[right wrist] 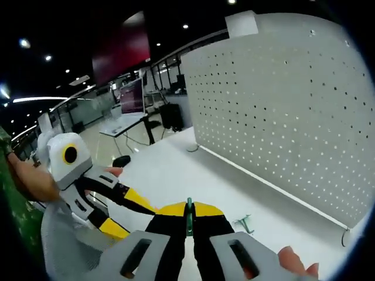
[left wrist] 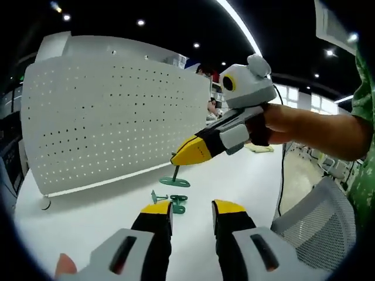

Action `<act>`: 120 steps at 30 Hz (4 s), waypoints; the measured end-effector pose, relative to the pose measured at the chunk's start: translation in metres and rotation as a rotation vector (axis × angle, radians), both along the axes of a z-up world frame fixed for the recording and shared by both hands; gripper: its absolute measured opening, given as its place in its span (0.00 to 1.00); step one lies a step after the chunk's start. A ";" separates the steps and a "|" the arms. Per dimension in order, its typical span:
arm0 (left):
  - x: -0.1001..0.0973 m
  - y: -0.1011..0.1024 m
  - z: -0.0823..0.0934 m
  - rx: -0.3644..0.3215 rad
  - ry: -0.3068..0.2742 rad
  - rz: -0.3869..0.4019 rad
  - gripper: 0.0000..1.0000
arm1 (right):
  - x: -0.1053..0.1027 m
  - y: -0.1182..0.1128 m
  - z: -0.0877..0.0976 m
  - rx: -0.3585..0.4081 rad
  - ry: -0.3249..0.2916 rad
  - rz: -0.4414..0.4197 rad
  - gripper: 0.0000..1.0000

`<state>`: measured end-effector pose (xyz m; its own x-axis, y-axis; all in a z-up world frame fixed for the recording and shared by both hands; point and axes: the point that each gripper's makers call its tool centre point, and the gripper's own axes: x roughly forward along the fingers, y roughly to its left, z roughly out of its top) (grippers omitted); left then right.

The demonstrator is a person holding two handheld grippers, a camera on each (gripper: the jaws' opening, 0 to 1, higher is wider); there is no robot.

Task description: Insert the hook assembly into the mounting plate slot until the hook locks in place.

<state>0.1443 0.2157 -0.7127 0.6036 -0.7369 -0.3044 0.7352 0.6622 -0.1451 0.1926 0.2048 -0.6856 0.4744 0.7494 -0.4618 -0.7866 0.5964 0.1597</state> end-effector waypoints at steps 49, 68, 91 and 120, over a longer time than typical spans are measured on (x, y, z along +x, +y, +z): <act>0.014 0.016 -0.006 -0.101 0.108 0.150 0.07 | -0.017 0.022 -0.003 0.142 0.070 -0.030 0.01; 0.018 0.023 0.014 0.160 -0.209 0.158 0.08 | -0.021 0.030 -0.005 0.143 0.109 -0.037 0.01; 0.015 0.016 0.005 0.312 -0.302 0.089 0.05 | -0.028 0.033 -0.007 0.142 0.156 -0.040 0.02; 0.008 0.009 0.006 0.287 -0.318 0.028 0.03 | -0.035 0.026 0.002 0.182 0.165 -0.029 0.03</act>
